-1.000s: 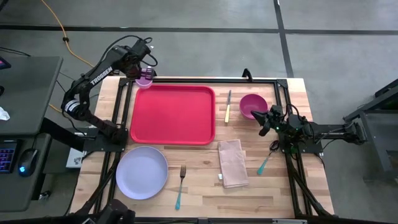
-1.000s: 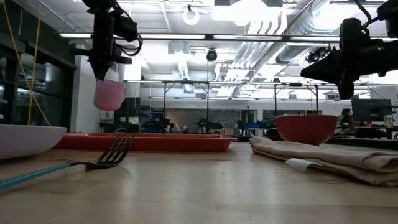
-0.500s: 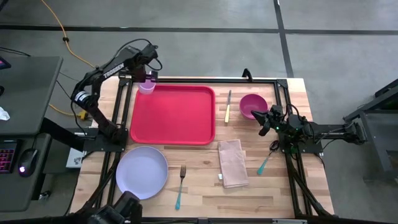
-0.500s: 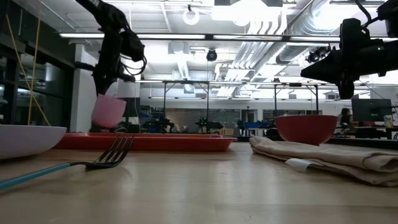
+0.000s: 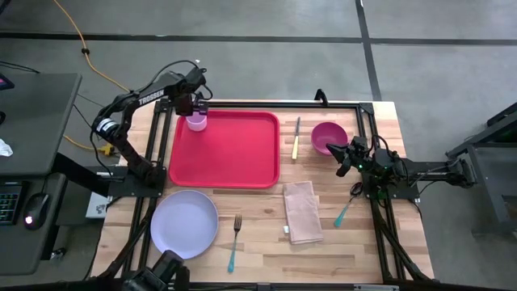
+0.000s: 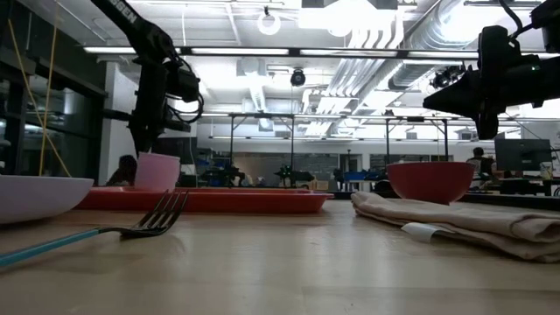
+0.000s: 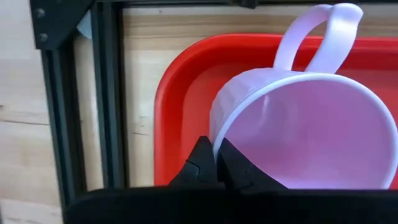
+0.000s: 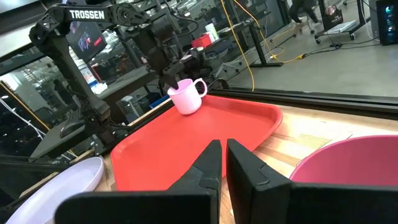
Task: Set up tray
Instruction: Put the pink mug on the red tray
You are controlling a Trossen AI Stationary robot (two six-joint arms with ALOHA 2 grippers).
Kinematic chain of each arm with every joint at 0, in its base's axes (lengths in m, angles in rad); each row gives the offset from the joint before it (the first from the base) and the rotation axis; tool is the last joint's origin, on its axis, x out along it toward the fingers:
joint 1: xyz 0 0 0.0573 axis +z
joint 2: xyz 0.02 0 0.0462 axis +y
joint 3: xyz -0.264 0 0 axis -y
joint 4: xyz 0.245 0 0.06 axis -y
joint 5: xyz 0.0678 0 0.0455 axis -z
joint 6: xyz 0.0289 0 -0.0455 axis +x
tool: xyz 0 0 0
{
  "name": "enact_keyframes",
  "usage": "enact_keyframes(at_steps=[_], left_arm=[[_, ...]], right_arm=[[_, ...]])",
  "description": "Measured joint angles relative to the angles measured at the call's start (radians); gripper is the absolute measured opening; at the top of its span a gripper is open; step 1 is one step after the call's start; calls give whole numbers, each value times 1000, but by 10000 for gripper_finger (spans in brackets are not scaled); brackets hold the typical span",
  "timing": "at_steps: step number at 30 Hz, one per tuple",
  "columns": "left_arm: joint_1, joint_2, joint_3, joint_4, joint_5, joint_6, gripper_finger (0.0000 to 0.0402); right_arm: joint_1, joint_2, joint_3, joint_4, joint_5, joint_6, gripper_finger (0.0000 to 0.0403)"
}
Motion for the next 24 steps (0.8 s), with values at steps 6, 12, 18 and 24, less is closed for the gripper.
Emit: enact_keyframes(at_steps=[6,12,18,24], left_arm=[[63,-6,-2,-13,56,15,12],[75,-6,-2,-11,62,22,12],[75,-6,-8,-13,58,42,12],[75,-6,-8,-19,56,49,12]], right_arm=[[0,0,0,0,0,0,0],[0,0,0,0,0,0,0],[0,0,0,0,0,0,0],[0,0,0,0,0,2,0]])
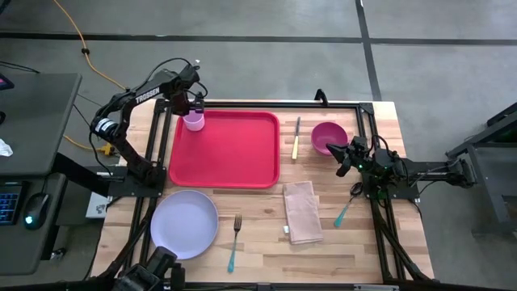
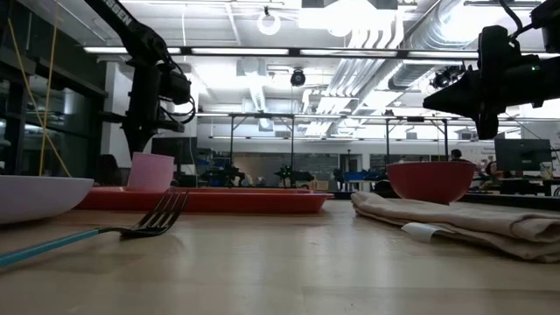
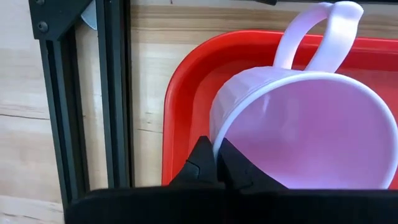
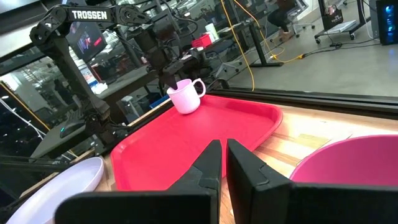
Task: Set up tray
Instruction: Put the pink mug on the red tray
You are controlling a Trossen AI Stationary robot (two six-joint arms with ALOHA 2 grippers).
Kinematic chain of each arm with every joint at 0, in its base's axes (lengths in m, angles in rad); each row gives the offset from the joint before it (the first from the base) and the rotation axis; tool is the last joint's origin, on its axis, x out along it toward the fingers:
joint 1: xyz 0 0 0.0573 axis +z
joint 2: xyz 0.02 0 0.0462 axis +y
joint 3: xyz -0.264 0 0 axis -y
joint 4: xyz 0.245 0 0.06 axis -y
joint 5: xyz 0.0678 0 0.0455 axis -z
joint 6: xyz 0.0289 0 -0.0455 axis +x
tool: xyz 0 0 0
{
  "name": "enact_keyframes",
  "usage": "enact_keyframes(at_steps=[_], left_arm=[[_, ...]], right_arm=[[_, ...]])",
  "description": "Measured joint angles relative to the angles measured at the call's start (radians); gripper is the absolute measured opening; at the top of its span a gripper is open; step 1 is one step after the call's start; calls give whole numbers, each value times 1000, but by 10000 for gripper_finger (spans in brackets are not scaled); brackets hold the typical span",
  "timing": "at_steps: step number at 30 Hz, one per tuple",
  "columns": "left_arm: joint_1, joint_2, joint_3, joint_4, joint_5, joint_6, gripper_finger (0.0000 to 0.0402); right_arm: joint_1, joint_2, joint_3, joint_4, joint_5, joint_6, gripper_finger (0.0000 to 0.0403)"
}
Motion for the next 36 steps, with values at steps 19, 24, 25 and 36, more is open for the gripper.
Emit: enact_keyframes(at_steps=[19,24,25,36], left_arm=[[0,0,0,-16,-3,23,29],[0,0,0,-18,-1,26,30],[0,0,0,-18,2,29,31],[0,0,0,-23,8,40,32]], right_arm=[[0,0,0,0,-3,1,0],[0,0,0,0,-3,1,0],[0,0,0,0,-3,1,0],[0,0,0,0,-4,1,0]])
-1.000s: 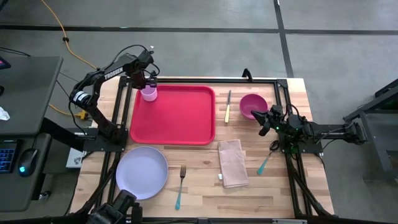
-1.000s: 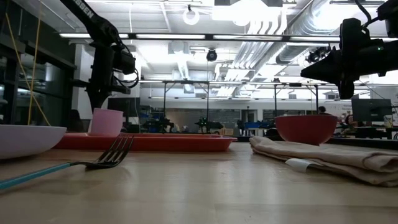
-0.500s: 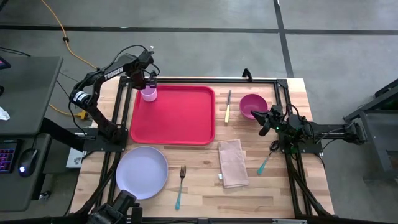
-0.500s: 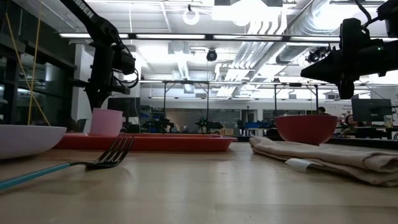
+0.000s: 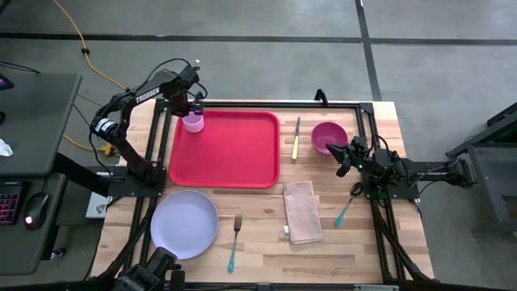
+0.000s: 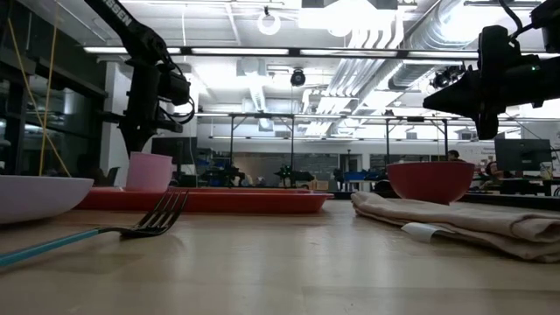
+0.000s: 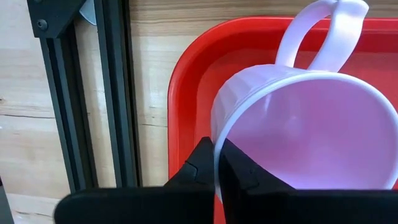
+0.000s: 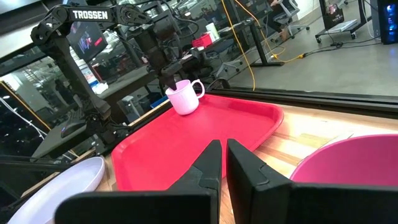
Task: Set up tray
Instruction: Put the pink mug on the red tray
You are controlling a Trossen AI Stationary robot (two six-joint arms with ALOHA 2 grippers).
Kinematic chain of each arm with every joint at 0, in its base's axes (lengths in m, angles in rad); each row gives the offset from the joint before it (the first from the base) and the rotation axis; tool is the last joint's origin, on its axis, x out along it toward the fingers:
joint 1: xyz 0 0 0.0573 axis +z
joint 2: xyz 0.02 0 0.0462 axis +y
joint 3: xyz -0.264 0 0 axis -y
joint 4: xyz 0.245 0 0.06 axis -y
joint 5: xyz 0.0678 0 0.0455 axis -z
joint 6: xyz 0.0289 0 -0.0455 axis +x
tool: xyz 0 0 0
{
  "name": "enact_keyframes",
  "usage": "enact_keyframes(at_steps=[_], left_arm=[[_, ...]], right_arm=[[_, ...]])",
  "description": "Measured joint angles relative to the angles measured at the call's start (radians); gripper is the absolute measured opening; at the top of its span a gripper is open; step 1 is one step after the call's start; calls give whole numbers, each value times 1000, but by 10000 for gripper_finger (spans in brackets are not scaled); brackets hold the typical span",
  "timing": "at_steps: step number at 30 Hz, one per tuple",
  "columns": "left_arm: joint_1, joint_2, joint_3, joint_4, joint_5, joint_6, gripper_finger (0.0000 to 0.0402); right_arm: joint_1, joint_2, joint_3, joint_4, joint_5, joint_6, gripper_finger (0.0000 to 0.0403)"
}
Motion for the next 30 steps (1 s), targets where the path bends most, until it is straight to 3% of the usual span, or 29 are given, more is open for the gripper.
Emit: enact_keyframes(at_steps=[30], left_arm=[[-1,0,0,-17,26,33,33]], right_arm=[[0,0,0,0,-1,1,0]])
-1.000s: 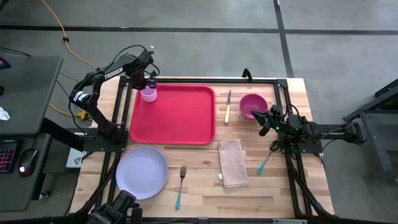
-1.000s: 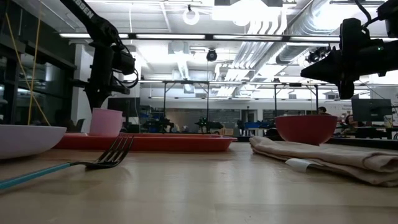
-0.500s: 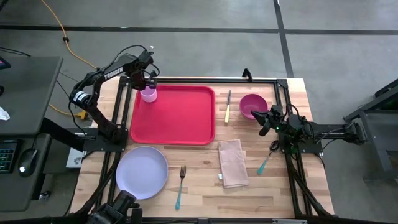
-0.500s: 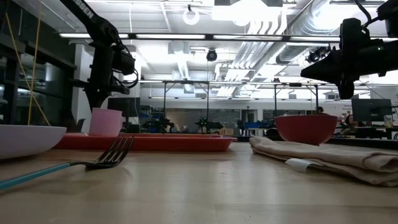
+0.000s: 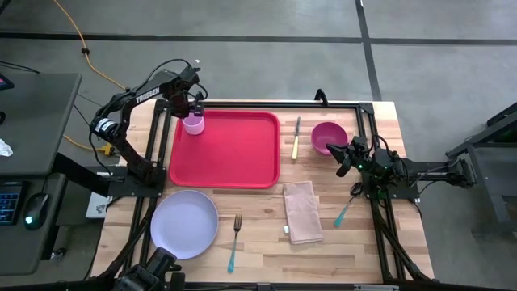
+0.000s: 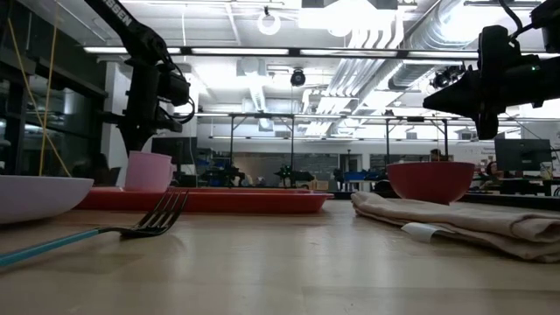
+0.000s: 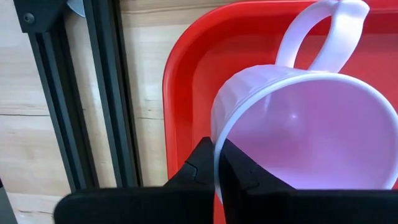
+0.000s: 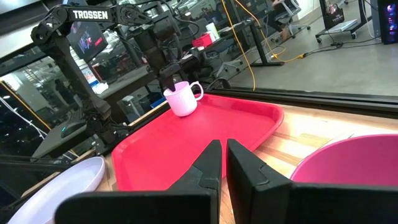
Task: Set up tray
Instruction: Put the pink mug on the red tray, then put the purple plate on the red tray to the bottom right of the pink mug
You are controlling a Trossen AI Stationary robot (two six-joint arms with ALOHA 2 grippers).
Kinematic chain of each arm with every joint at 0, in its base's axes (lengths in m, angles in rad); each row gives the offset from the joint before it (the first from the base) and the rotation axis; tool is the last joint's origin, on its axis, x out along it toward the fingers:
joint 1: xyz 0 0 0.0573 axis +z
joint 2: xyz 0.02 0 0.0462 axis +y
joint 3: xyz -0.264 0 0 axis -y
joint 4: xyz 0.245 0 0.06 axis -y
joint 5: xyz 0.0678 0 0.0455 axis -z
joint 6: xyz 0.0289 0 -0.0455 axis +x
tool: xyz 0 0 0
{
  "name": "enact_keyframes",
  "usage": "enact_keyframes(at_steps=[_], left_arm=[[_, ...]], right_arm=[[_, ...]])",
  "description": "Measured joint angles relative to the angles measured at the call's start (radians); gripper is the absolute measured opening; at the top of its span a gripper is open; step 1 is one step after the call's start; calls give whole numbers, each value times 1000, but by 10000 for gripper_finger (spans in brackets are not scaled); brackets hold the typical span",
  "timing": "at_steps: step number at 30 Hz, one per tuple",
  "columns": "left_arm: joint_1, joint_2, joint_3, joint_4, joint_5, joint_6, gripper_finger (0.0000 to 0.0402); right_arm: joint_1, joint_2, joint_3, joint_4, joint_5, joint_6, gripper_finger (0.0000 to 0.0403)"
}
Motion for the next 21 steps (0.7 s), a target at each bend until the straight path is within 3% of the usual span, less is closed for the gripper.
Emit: enact_keyframes(at_steps=[9,21], left_arm=[[0,0,0,11,-9,-24,48],[0,1,3,-9,7,6,174]], right_arm=[[0,0,0,0,-13,0,0],[0,0,0,0,-13,0,0]])
